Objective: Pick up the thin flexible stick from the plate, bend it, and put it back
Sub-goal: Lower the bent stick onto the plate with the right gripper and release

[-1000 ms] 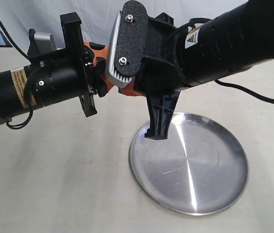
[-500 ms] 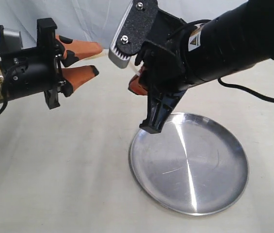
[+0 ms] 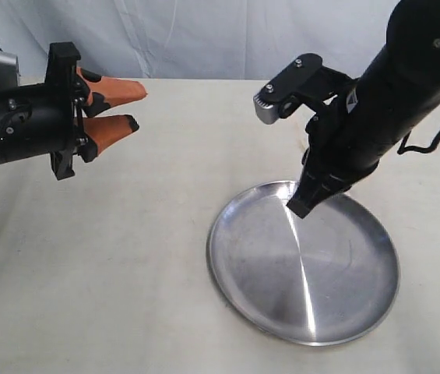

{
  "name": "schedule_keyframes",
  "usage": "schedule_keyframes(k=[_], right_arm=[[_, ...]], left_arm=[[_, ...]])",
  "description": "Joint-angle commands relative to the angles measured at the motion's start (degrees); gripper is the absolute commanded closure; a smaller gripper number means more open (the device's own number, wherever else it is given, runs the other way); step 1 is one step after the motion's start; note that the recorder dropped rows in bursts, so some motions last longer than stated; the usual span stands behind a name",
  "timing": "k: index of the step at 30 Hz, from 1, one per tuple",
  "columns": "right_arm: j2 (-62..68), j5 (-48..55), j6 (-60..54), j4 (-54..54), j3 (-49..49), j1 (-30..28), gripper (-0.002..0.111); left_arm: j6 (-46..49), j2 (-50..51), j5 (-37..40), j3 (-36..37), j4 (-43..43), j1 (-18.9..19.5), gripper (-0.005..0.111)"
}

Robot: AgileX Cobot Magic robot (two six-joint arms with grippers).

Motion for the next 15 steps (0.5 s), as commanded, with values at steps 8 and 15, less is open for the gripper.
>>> schedule_keyframes(k=[8, 15], right_arm=[[12.5, 10.3, -4.1, 7.6, -0.2, -3.0, 0.109], [16.0, 13.1, -3.8, 8.9, -0.2, -3.0, 0.107]], left_arm=[[-0.2, 0.0, -2.0, 0.2, 2.8, 0.1, 0.057], [-0.2, 0.0, -1.7, 0.2, 3.6, 0.1, 0.057]])
